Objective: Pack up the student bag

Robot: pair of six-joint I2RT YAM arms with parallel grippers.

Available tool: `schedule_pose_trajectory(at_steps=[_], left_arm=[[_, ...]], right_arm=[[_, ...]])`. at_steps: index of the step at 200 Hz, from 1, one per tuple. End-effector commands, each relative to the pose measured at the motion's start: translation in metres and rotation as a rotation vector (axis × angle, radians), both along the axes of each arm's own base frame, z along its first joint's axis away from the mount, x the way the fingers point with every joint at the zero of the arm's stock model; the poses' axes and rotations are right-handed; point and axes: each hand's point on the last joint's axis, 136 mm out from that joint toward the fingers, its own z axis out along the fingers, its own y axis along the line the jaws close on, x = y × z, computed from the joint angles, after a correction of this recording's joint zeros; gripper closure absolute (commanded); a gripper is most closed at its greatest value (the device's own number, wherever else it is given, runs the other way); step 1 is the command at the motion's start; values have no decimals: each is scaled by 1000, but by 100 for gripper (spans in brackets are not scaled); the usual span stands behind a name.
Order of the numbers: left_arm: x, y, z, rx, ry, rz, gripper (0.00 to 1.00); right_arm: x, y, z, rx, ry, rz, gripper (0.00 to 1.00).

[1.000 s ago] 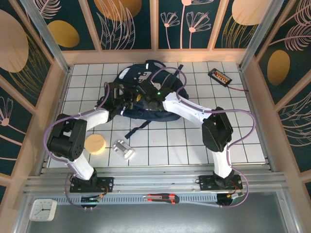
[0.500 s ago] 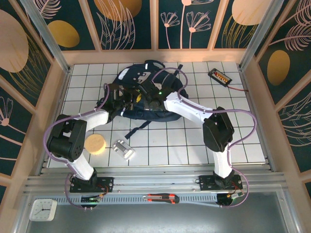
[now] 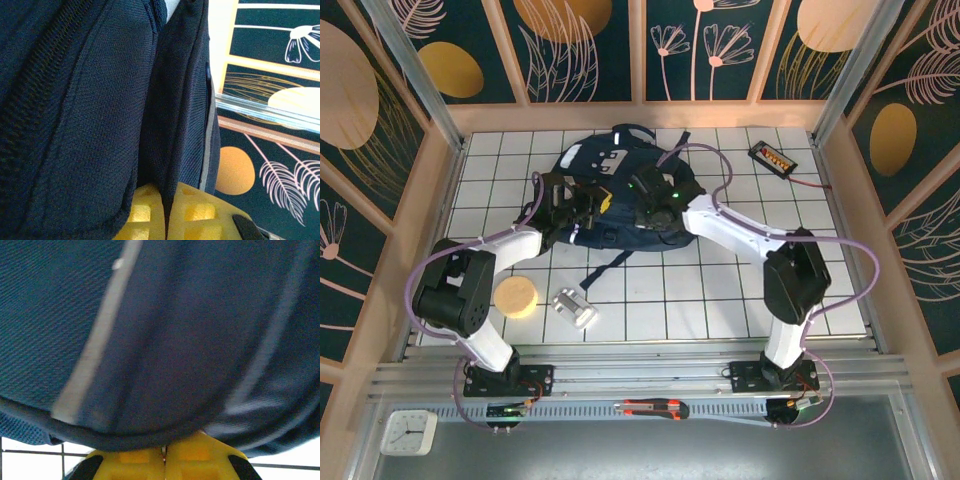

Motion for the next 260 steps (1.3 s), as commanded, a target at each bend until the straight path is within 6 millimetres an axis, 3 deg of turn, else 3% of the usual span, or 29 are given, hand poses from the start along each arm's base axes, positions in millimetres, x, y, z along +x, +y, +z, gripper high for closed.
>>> schedule_pose_trajectory(at_steps=[1, 23, 43, 52, 57, 96, 104, 126, 142, 156, 173, 183, 201, 208, 243, 260], left_arm=[[9, 12, 40, 10, -132, 1, 99], [10, 14, 37, 53, -138, -12, 99], [11, 14, 38, 94, -155, -33, 99], [10, 16, 31, 126, -152, -49, 99], [15, 15, 40, 139, -177, -55, 99], [32, 13, 36, 295, -211, -160, 98], [39, 13, 28, 336, -202, -181, 98], [57, 12, 33, 426, -234, -231, 95], [65, 12, 31, 445, -235, -262, 86], [66, 14, 32, 432, -225, -266, 68], [58, 20, 36, 437, -221, -247, 50], [51, 27, 37, 440, -214, -230, 44], [33, 37, 29, 423, -170, -202, 42], [23, 40, 37, 393, -171, -181, 42], [-10, 40, 40, 182, -114, -84, 43], [-24, 42, 31, 111, -77, -38, 43]], right_arm=[[1, -35, 5, -18, -6, -74, 100], [-1, -39, 0, -3, 10, -68, 100], [-2, -29, 0, 42, 16, -38, 100], [-2, -21, 1, 66, 20, -12, 100], [-3, -17, 1, 77, 23, 3, 100], [-11, 22, 0, 164, 37, 136, 100], [-14, 30, -2, 177, 45, 157, 100], [-16, 54, 0, 223, 46, 212, 100], [-16, 70, 2, 247, 48, 245, 100], [-13, 82, 2, 262, 54, 265, 100], [-11, 90, 3, 268, 59, 283, 100], [-9, 92, 3, 267, 58, 287, 100], [-9, 95, 3, 270, 58, 299, 100], [-9, 95, 2, 269, 61, 301, 100], [-10, 95, -1, 269, 66, 313, 100], [-11, 95, -1, 264, 63, 321, 100]])
